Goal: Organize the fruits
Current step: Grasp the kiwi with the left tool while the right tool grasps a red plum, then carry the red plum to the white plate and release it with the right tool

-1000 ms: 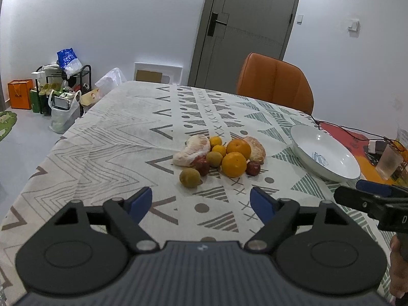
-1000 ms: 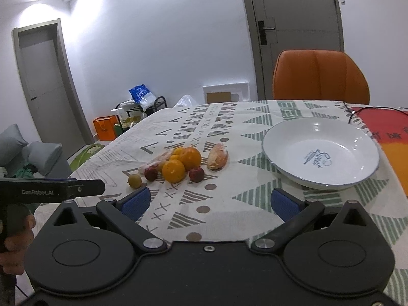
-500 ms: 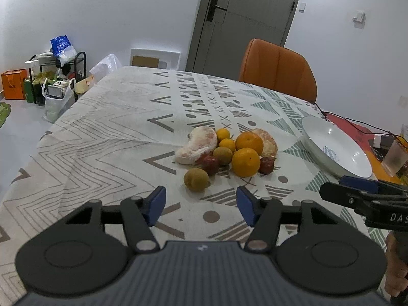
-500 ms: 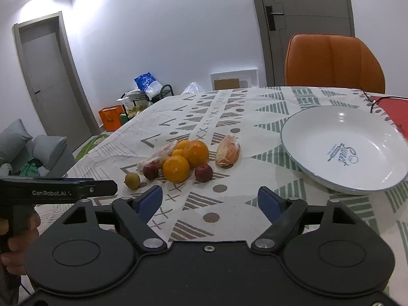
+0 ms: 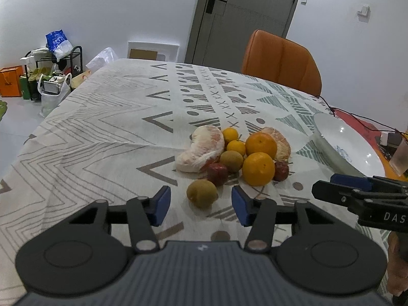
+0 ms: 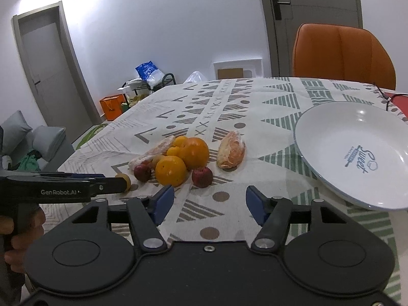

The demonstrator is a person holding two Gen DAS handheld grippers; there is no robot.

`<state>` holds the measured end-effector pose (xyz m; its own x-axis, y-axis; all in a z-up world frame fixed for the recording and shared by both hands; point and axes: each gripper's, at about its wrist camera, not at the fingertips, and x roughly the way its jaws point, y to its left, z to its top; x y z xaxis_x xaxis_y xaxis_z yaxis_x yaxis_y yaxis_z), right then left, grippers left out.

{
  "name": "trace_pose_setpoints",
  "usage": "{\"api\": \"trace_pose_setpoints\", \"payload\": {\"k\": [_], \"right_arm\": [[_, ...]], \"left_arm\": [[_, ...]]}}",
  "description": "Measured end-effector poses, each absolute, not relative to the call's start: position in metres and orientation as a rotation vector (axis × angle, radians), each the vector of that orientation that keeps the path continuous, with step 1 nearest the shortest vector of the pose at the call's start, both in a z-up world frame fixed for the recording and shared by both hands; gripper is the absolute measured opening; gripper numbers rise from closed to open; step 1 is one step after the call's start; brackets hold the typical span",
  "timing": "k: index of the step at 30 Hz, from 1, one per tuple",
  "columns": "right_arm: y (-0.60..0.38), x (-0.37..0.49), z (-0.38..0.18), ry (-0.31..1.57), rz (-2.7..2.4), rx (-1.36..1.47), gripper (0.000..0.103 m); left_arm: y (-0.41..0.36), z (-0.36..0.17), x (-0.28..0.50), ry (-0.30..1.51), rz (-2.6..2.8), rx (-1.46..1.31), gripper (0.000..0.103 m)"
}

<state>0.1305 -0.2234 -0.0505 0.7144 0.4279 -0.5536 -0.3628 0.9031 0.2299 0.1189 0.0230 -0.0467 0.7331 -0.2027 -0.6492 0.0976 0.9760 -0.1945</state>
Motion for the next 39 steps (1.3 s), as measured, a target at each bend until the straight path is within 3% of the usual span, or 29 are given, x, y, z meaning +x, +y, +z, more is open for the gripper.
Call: {"api": "trace_pose_setpoints", "payload": {"k": [2, 4, 5, 9, 19, 22, 24, 39], "right_arm": [[-0.221, 0.135, -0.052, 0.647, 0.441, 0.104, 0.061], [-0.219, 0.139, -0.054, 0.656, 0.445, 0.102, 0.058], [-0.217, 0.141, -0.056, 0.662, 0.448, 0.100, 0.056], [-0.211, 0.151, -0.059, 0.685, 0.457, 0.085, 0.048], [-0.197, 0.166, -0.064, 0.687, 0.443, 0.061, 0.045], [-0.194, 0.170, -0.066, 0.682, 0.451, 0.059, 0.036], [-0.193, 0.173, -0.068, 0.690, 0.463, 0.056, 0.022], [-0.220, 0.147, -0.043, 0.601, 0.466, 0.104, 0.021]], "left_arm": [[0.023, -0.050, 0.123, 0.739, -0.165, -0.144, 0.047], [0.022, -0.055, 0.127, 0.751, -0.175, -0.133, 0.027], [0.022, -0.055, 0.127, 0.738, -0.171, -0.124, 0.026], [0.027, -0.054, 0.130, 0.728, -0.154, -0.121, 0.026], [0.045, -0.050, 0.132, 0.724, -0.135, -0.148, 0.026], [0.047, -0.048, 0.130, 0.719, -0.128, -0.147, 0.026], [0.046, -0.046, 0.130, 0.717, -0.123, -0.146, 0.026], [0.023, -0.024, 0.122, 0.653, -0.156, -0.126, 0.026]]}}
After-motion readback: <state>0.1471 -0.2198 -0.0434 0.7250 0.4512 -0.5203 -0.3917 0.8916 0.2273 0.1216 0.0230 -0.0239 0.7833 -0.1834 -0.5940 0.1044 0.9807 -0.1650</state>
